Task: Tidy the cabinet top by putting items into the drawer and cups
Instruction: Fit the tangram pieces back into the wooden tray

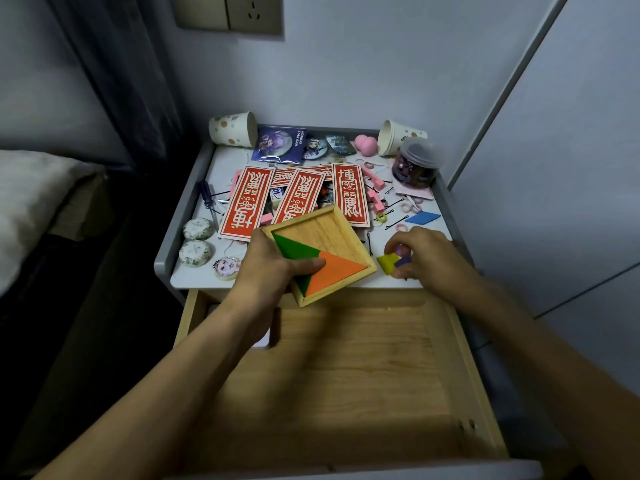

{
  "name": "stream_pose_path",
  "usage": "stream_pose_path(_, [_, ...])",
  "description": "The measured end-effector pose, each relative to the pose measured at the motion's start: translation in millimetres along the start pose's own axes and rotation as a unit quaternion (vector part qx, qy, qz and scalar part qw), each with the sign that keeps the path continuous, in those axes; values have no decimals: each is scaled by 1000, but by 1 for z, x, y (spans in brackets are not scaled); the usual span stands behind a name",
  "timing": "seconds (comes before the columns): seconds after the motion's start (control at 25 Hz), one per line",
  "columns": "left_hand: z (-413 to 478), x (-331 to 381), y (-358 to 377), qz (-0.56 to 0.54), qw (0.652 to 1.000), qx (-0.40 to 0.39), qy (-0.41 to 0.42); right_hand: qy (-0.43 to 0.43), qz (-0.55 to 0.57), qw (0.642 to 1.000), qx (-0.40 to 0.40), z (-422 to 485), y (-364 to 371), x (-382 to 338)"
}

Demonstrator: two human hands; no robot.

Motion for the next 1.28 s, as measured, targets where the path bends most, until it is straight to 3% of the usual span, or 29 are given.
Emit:
stream_pose_path(0.64, [-2, 0, 4, 7, 1000, -18, -11, 64, 15, 997, -25, -2, -5, 1])
stream_pose_path(0.76, [-2, -1, 5, 1, 1000, -16, -13, 63, 68, 995, 34, -6, -18, 3])
stream_pose_path(0.84, [-2, -1, 4, 7, 1000, -19, -19, 15, 137, 984, 111, -12, -39, -1])
stream_pose_path(0.92, [-2, -2, 7, 18, 999, -37, -31, -77, 183, 972, 122, -20, -56, -19])
stream_pose_path(1.04, [-3, -8, 12, 34, 996, -66, -51, -207, 80, 970, 104, -24, -52, -46])
stream_pose_path(1.28, [1, -20, 15, 29, 992, -97, -74, -245, 36, 966, 73, -21, -41, -56])
Point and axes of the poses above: each hand's wrist, its own z-axis towards the middle knuckle, its own y-axis out of the palm, x = y × z, the point moved 4 cm from there along z, towards the middle knuckle, and after that the axes turned 14 degrees about -z, right-handed, at the moved point
